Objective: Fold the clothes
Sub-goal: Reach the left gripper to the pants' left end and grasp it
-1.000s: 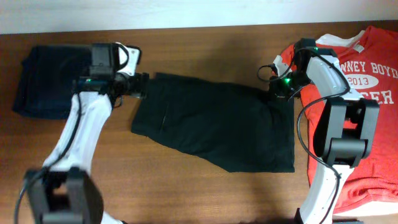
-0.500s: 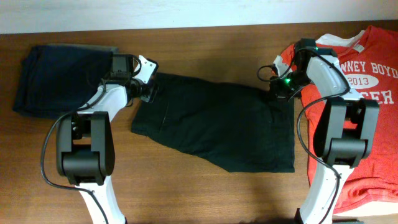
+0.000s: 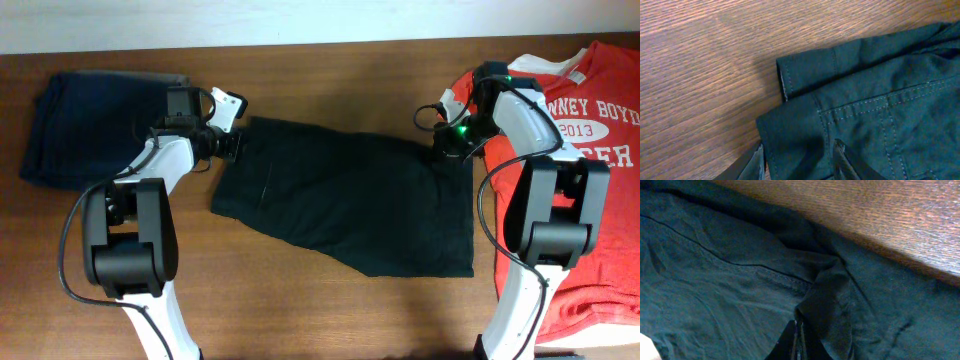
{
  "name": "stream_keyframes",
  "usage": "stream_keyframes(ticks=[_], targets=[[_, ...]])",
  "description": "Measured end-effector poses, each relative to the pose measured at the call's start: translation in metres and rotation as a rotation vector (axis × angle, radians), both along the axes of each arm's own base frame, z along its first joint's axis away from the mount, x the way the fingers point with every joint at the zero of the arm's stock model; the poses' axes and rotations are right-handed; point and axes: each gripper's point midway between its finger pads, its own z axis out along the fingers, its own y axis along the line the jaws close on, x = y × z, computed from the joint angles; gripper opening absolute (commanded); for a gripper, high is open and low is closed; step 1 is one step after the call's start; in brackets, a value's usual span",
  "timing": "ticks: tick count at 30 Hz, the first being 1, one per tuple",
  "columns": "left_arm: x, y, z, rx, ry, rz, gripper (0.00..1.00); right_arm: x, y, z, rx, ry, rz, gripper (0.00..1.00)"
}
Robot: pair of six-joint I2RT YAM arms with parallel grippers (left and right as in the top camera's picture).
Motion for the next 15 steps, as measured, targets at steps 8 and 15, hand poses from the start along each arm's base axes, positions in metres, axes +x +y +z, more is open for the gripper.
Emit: stream_keyframes(ticks=[8,15], targets=[[-0.001,0.001,0.000,-0.015,0.008,0.009,0.01,-0.001,0.000,0.000,0.000,0.004,0.000,0.04],[-0.017,0.009,0.032,-0.063,0.078,0.109,0.01,-0.021,0.002,0.020,0.010,0.106,0.000,0.04]])
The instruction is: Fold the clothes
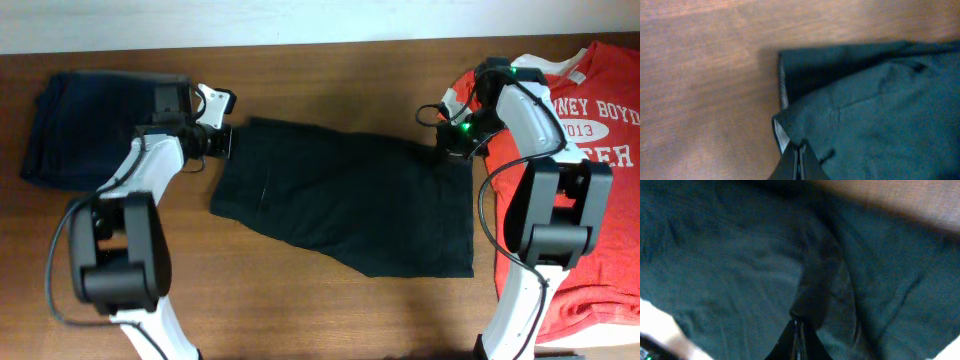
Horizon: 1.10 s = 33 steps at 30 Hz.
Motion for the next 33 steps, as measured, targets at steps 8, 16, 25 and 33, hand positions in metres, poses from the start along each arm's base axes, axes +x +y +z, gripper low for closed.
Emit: stream_keyframes(ticks=[8,16,25,33], targets=[[-0.091,-0.011,0.012,-0.041,0.351,0.074,0.01,-0.065,-0.007,-0.028,-0.087,0.300,-0.145,0.04],[-0.101,-0.015,-0.045,0.002,0.292,0.093,0.02,-0.075,-0.016,-0.061,-0.157,0.197,-0.258,0.04],[-0.022,-0.016,-0.051,-0.044,-0.096,0.128,0.01,0.051,0.021,-0.055,-0.249,-0.374,-0.174,0.04],[0.020,-0.004,-0.046,0.011,-0.299,0.188,0.02,0.081,0.031,-0.052,-0.307,-0.510,-0.168,0.04]])
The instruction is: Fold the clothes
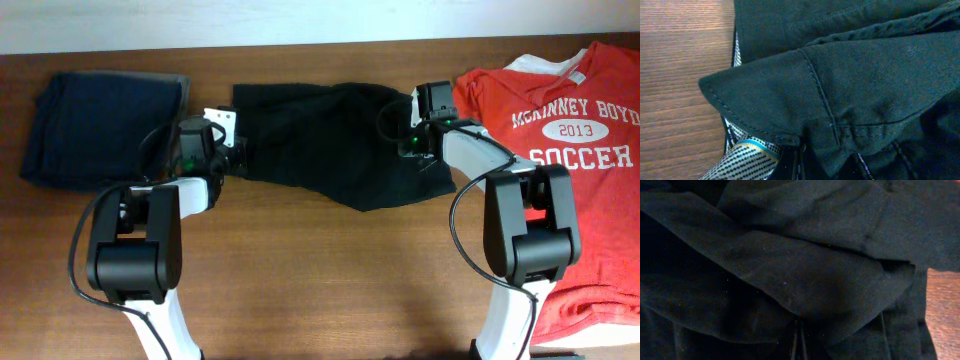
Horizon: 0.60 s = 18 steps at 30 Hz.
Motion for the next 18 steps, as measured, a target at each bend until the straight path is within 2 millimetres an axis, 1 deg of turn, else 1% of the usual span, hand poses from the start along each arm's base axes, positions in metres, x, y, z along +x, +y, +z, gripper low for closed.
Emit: stream_keyframes(ticks=[1,2,3,4,5,6,7,8,9,10,11,12,13,14,15,16,17,18], targets=[[0.000,0.002,0.002,0.007,0.002,0.009,0.02,-0.003,-0.002,0.001,-0.003,0.027,-0.003,0.04],[-0.002,0.006,0.008,0.021,0.008,0.026,0.02,-0.010,-0.005,0.003,-0.006,0.078,-0.004,0.04],[-0.003,0.010,0.021,0.033,0.003,0.043,0.02,-0.015,-0.006,0.006,-0.006,0.109,0.002,0.04],[-0.010,0.013,0.045,0.041,-0.003,0.054,0.05,-0.026,-0.007,0.011,-0.007,0.179,0.008,0.04],[-0.012,0.015,0.074,0.045,-0.042,0.064,0.14,-0.033,-0.007,0.022,-0.005,0.221,0.013,0.04],[-0.016,0.016,0.111,0.044,-0.089,0.070,0.14,-0.037,-0.007,0.035,-0.003,0.249,0.017,0.04],[-0.022,0.017,0.131,0.042,-0.105,0.073,0.14,-0.043,-0.007,0.044,-0.005,0.276,0.021,0.04],[-0.035,0.018,0.155,0.043,-0.112,0.075,0.13,-0.059,-0.008,0.066,-0.007,0.330,0.025,0.04],[-0.052,0.019,0.178,0.044,-0.113,0.078,0.07,-0.071,-0.008,0.100,-0.003,0.334,0.030,0.04],[-0.064,0.019,0.180,0.046,-0.078,0.078,0.06,-0.082,-0.008,0.110,0.003,0.356,0.031,0.04],[-0.076,0.020,0.174,0.037,-0.019,0.088,0.03,-0.095,-0.007,0.116,0.009,0.393,0.033,0.04],[-0.109,0.022,0.157,0.029,0.125,0.107,0.01,-0.112,-0.004,0.120,0.034,0.449,0.039,0.04],[-0.125,0.022,0.154,0.015,0.182,0.124,0.01,-0.131,-0.002,0.125,0.052,0.515,0.043,0.04],[-0.134,0.023,0.152,0.011,0.217,0.135,0.01,-0.137,0.000,0.126,0.061,0.541,0.044,0.04],[-0.145,0.025,0.145,0.020,0.270,0.149,0.01,-0.140,0.002,0.126,0.074,0.551,0.046,0.04],[-0.150,0.029,0.139,0.032,0.302,0.166,0.00,-0.138,0.003,0.126,0.081,0.544,0.049,0.04],[-0.148,0.032,0.136,0.044,0.303,0.184,0.02,-0.135,0.004,0.126,0.087,0.531,0.051,0.04],[-0.137,0.035,0.137,0.048,0.269,0.202,0.08,-0.132,0.005,0.126,0.092,0.521,0.052,0.04]])
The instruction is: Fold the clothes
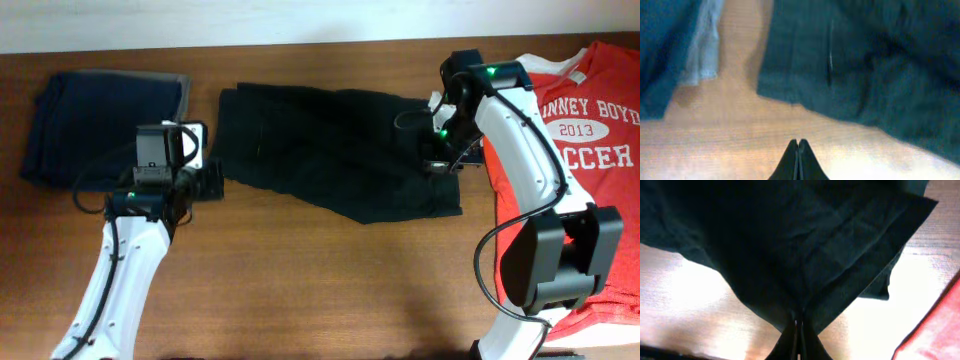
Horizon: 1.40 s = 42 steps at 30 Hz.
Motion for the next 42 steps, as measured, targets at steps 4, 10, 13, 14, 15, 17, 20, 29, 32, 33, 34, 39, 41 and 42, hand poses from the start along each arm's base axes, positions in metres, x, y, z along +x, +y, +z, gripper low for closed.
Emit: stream_keyframes(ticks=[4,10,13,14,15,17,20,29,32,33,34,39,41,42], targets=[[0.050,-0.009,0.019,-0.022,-0.204,-0.049,0.23,0.000,0.001,0.000,0.008,0.000,0.000,0.04],[0.128,-0.004,-0.054,-0.092,-0.228,-0.116,0.66,-0.001,0.002,-0.001,0.010,0.004,0.000,0.04],[0.175,0.027,-0.081,-0.204,-0.218,-0.136,0.66,0.000,0.002,-0.001,0.010,0.002,0.000,0.05],[0.188,0.034,-0.081,-0.263,-0.235,-0.165,0.65,0.000,0.002,-0.001,0.010,0.002,0.000,0.04],[0.194,0.039,-0.078,-0.299,-0.248,-0.182,0.65,0.000,0.002,-0.001,0.010,0.003,-0.001,0.04],[0.201,0.042,-0.063,-0.347,-0.286,-0.222,0.62,0.000,0.002,-0.001,0.011,0.002,0.000,0.04],[0.203,0.029,-0.050,-0.371,-0.316,-0.291,0.61,0.000,0.002,-0.001,0.011,0.002,0.000,0.04],[0.202,-0.001,-0.072,-0.307,-0.280,-0.356,0.60,0.000,0.002,-0.001,0.010,0.001,0.000,0.04],[0.200,0.000,-0.102,-0.318,-0.229,-0.342,0.60,0.000,0.002,-0.001,0.010,0.001,0.000,0.04],[0.199,0.000,-0.104,-0.319,-0.226,-0.342,0.60,0.000,0.002,-0.001,0.010,0.000,0.001,0.04],[0.200,-0.001,-0.103,-0.319,-0.232,-0.344,0.57,0.001,0.002,-0.001,0.011,-0.003,0.000,0.04],[0.200,-0.005,-0.099,-0.337,-0.247,-0.372,0.53,0.002,0.002,-0.001,0.011,-0.006,0.000,0.04],[0.198,-0.007,-0.098,-0.350,-0.248,-0.383,0.50,0.002,0.002,-0.001,0.011,-0.006,0.000,0.04],[0.198,-0.008,-0.097,-0.353,-0.247,-0.385,0.45,0.002,0.002,-0.001,0.011,-0.006,0.000,0.04]])
